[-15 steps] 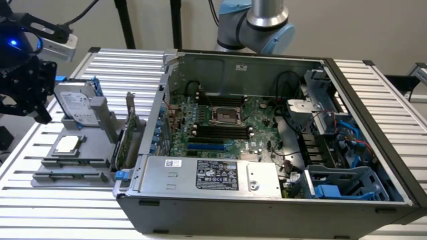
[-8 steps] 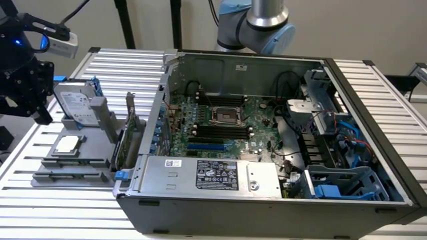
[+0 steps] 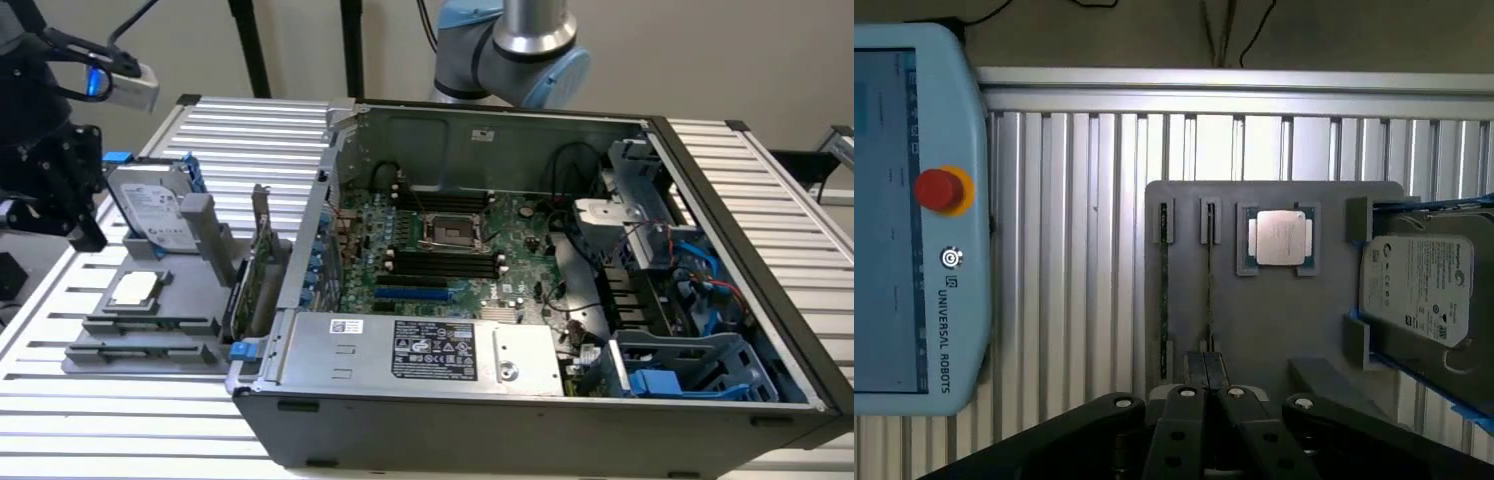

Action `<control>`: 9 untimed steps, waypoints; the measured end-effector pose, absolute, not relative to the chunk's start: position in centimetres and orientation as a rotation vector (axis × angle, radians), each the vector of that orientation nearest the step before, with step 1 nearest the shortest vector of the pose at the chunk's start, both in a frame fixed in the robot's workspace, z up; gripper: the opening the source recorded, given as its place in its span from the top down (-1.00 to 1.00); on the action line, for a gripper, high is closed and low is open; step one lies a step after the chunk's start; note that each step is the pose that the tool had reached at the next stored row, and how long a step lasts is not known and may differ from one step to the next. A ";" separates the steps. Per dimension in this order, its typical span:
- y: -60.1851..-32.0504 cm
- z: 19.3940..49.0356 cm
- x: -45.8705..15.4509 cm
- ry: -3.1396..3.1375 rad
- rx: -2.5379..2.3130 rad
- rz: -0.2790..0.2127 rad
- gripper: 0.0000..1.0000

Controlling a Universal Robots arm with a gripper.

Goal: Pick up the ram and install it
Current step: 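Pick up the ram and move it above insertion slot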

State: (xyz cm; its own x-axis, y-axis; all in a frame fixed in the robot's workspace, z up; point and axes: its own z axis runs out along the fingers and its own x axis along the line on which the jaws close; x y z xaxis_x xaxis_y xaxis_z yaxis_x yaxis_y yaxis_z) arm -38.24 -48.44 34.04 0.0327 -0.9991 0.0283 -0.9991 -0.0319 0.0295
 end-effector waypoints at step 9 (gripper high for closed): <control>-48.9 33.9 -38.3 -2.107 2.275 0.001 0.76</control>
State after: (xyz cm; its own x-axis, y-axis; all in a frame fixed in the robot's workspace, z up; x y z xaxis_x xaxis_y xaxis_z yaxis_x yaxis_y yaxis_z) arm -38.31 -48.90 33.86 0.0771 -0.9966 0.0282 -0.9967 -0.0762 0.0295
